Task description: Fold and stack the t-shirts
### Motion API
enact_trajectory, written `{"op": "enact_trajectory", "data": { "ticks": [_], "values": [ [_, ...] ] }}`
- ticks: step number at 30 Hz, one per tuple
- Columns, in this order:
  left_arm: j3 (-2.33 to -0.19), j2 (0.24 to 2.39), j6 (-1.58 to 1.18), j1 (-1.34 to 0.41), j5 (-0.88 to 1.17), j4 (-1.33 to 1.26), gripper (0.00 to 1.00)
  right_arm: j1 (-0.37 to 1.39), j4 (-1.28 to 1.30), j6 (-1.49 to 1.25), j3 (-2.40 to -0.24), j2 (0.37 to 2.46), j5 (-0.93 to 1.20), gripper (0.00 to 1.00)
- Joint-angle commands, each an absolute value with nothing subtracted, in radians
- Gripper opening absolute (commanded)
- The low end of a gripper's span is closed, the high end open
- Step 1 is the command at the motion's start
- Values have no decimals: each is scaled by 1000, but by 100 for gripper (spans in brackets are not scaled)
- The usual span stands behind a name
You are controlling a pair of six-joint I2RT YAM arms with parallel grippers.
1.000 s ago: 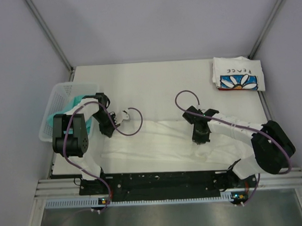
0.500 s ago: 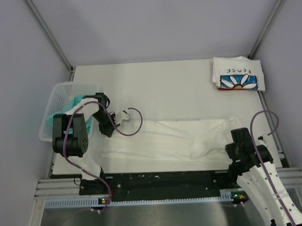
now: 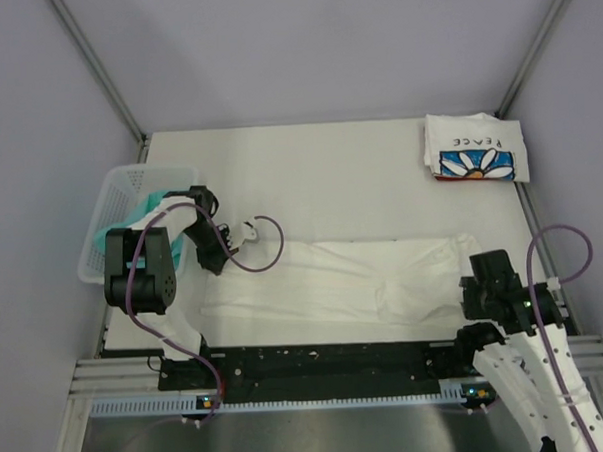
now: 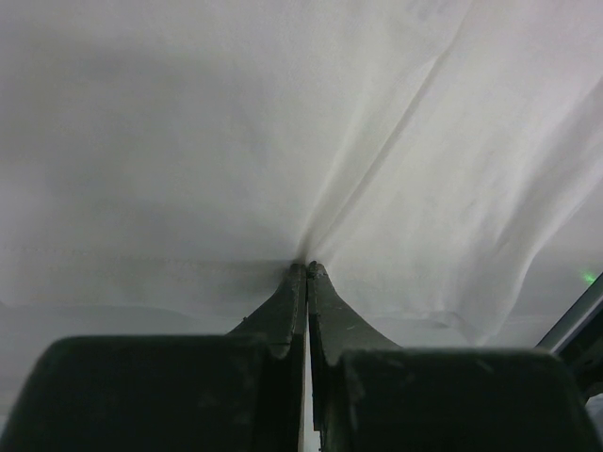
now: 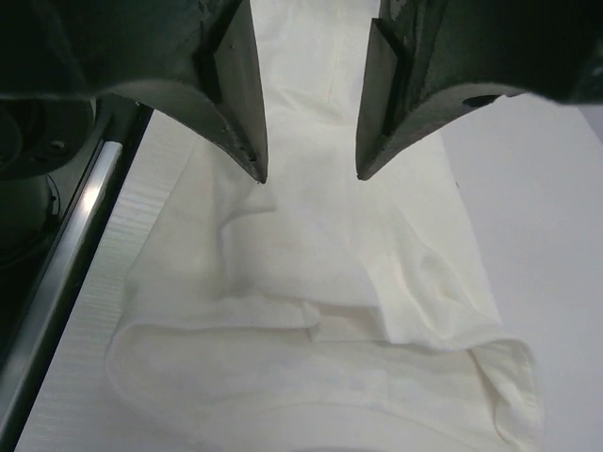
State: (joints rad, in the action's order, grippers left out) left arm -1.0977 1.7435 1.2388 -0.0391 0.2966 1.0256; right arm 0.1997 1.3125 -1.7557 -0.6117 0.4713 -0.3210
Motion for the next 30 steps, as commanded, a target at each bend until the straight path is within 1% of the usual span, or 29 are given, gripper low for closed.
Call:
{"op": "enact_trajectory", "data": {
  "ticks": [1,2,3,5,7,9,11,13,15,17,19,22,26,27,30],
  "values": [
    [-1121,1721,1279,-31,301,1068,0,193,1470,-1664,-735,468,-505,47],
    [-1121,1720,1284,-31,305,1072,0,192,1394,-1549,-756,480,-555,47],
    [-1123,1720,1285,-31,307,1074,0,193,1230,-1359,-770,494,-574,48],
    [-1124,1718,1287,-31,307,1084,0,192,960,-999,-788,592,-533,50],
    [-1123,1710,1292,-31,305,1097,0,192,806,-776,-808,740,-454,63],
    [-1120,1703,1295,-31,304,1109,1,193,756,-602,-853,920,-358,66],
    [-1126,1687,1299,-31,304,1130,4,192,781,-508,-935,1084,-315,66],
    [-1143,1677,1304,-31,308,1155,5,192,779,-496,-956,1178,-354,66],
    [-1158,1669,1304,-29,311,1172,3,180,718,-454,-928,1201,-402,67],
    [-1169,1669,1302,-31,316,1180,0,131,645,-428,-898,1221,-356,68],
    [-1183,1677,1292,-31,319,1184,0,71,589,-410,-867,1242,-283,68],
    [-1180,1678,1289,-29,321,1184,0,22,479,-361,-819,1273,-200,66],
    [-1177,1678,1282,-32,321,1184,0,5,413,-336,-810,1351,-163,61],
    [-1175,1678,1282,-31,318,1184,0,-24,385,-336,-805,1373,-140,57],
    [-1173,1677,1278,-31,311,1183,0,-64,365,-350,-802,1410,-120,37]
  ]
}}
